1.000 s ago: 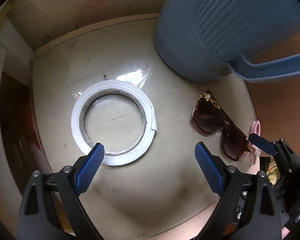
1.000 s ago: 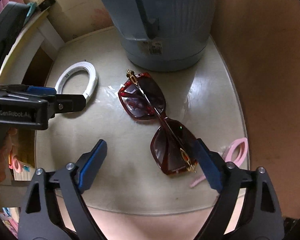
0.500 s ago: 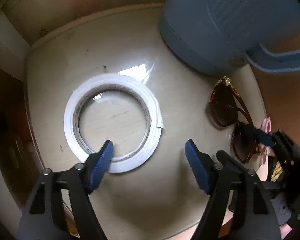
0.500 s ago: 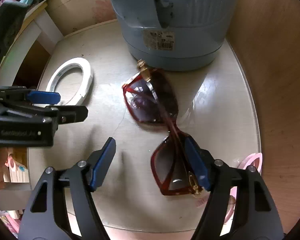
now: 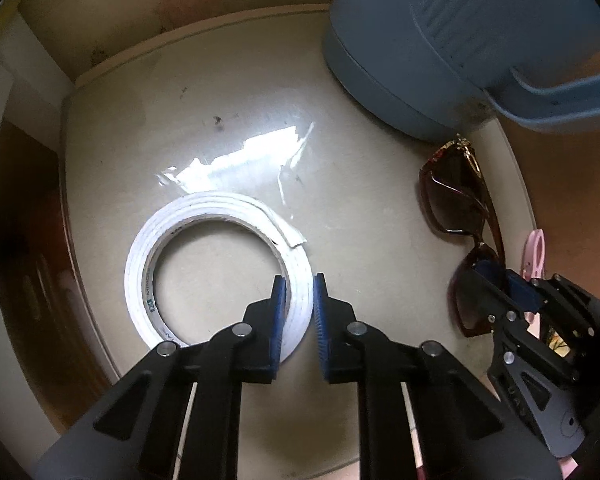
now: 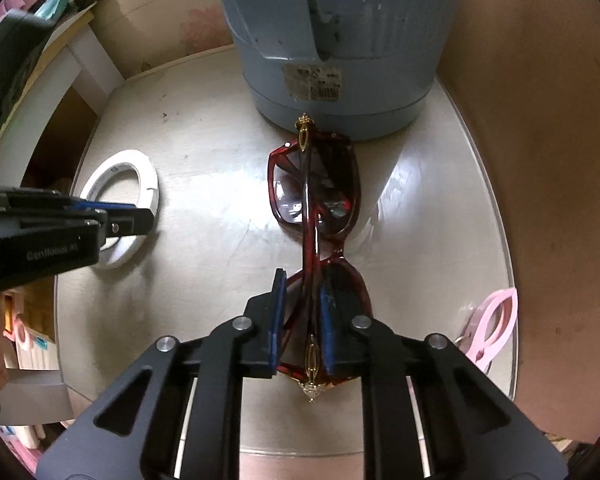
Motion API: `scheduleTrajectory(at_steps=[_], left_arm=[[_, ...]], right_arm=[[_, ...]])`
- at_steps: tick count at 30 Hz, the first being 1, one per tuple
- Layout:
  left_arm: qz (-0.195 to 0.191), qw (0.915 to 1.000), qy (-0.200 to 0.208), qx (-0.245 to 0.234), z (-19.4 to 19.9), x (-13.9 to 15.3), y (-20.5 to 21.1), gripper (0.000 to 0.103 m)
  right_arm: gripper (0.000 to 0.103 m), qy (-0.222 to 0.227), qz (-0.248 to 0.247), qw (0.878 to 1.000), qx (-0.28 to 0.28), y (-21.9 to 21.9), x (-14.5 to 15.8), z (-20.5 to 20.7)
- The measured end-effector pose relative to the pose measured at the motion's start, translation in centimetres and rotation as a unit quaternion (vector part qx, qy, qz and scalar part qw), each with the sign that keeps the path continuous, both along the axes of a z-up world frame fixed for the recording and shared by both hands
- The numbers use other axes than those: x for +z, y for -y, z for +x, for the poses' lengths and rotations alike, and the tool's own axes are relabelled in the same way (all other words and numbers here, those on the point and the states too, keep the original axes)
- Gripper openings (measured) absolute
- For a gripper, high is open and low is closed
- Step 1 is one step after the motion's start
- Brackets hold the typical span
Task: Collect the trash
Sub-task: 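Carry the tape roll and sunglasses in both tools over the trash bin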
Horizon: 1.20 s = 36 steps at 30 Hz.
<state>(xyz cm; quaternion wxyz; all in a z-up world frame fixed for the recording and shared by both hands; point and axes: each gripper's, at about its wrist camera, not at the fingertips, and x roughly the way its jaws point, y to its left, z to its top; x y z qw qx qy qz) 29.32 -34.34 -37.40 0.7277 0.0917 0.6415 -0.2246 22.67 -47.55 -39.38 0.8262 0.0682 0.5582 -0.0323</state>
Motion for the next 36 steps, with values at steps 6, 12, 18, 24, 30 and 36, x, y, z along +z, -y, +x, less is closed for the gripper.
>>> scheduleTrajectory(at_steps=[6,12,18,24,30,36], left_arm=[[-0.012,0.9999,0.0,-0.003,-1.0,0.8,-0.2,0.014],[-0.021,0.9998,0.004,-0.002,-1.0,2.3,-0.9,0.014],[-0.028,0.9996,0.005,-0.001,-0.9,3.0,-0.9,0.014],[-0.04,0.9992,0.006,-0.002,-1.5,3.4,-0.9,0.014],[-0.052,0.9986,0.008,-0.003,-2.7,4.5,-1.2,0.014],[-0.062,0.998,0.011,-0.001,-4.4,5.6,-1.6,0.014]], right_arm=[[0.014,0.001,0.008,1.0,-0.013,0.0,0.4,-0.9],[0.013,0.006,0.013,1.0,-0.024,0.5,1.5,-2.9],[0.012,0.013,0.018,0.999,-0.038,0.7,3.1,-4.7],[0.011,0.02,0.022,0.998,-0.055,1.1,4.6,-6.3],[0.01,0.029,0.031,0.997,-0.068,0.8,6.0,-7.0],[0.01,0.037,0.04,0.996,-0.076,0.7,7.5,-7.7]])
